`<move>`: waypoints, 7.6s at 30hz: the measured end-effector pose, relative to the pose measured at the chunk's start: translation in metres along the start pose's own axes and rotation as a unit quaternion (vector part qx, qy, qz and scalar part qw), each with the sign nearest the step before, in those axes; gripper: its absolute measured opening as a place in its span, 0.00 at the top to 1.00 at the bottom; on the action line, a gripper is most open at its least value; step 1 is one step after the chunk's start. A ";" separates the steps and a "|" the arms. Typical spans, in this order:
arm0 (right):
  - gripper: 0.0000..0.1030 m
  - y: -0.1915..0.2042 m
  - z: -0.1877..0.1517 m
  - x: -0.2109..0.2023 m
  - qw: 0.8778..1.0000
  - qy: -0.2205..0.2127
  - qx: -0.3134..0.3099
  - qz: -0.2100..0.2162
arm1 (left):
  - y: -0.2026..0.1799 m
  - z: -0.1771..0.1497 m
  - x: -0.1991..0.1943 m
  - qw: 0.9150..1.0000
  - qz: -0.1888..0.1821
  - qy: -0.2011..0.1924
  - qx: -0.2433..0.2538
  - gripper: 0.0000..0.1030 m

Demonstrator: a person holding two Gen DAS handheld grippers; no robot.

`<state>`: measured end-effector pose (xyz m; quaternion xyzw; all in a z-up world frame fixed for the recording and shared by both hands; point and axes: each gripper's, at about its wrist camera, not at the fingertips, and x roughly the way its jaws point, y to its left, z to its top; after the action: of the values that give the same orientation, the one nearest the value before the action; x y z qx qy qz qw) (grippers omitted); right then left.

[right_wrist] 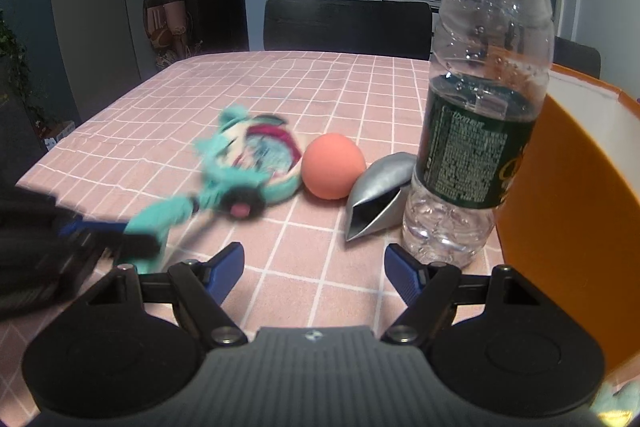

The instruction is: Organize soft objects

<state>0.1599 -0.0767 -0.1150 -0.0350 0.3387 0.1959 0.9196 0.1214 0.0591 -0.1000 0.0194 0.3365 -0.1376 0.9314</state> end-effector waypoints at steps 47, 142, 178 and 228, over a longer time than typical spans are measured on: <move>0.87 -0.003 0.018 0.028 0.998 0.014 0.044 0.038 | 0.043 0.006 0.035 0.976 -0.009 0.017 -0.219 0.78; 0.62 -0.057 -0.078 -0.135 0.989 -0.007 -0.036 -0.144 | -0.054 -0.026 -0.066 0.991 -0.042 -0.039 -0.117 0.78; 0.62 -0.194 0.063 -0.162 0.998 -0.027 0.012 -0.051 | -0.213 0.160 -0.028 0.975 -0.113 -0.184 0.042 0.78; 0.34 -0.209 0.052 -0.109 0.992 0.089 -0.053 -0.068 | -0.267 0.136 0.036 0.973 -0.016 -0.053 0.224 0.65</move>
<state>0.1962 -0.2954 -0.0198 -0.1238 0.4048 0.1468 0.8940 0.1605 -0.2237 -0.0027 0.2145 0.2478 -0.2249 0.9176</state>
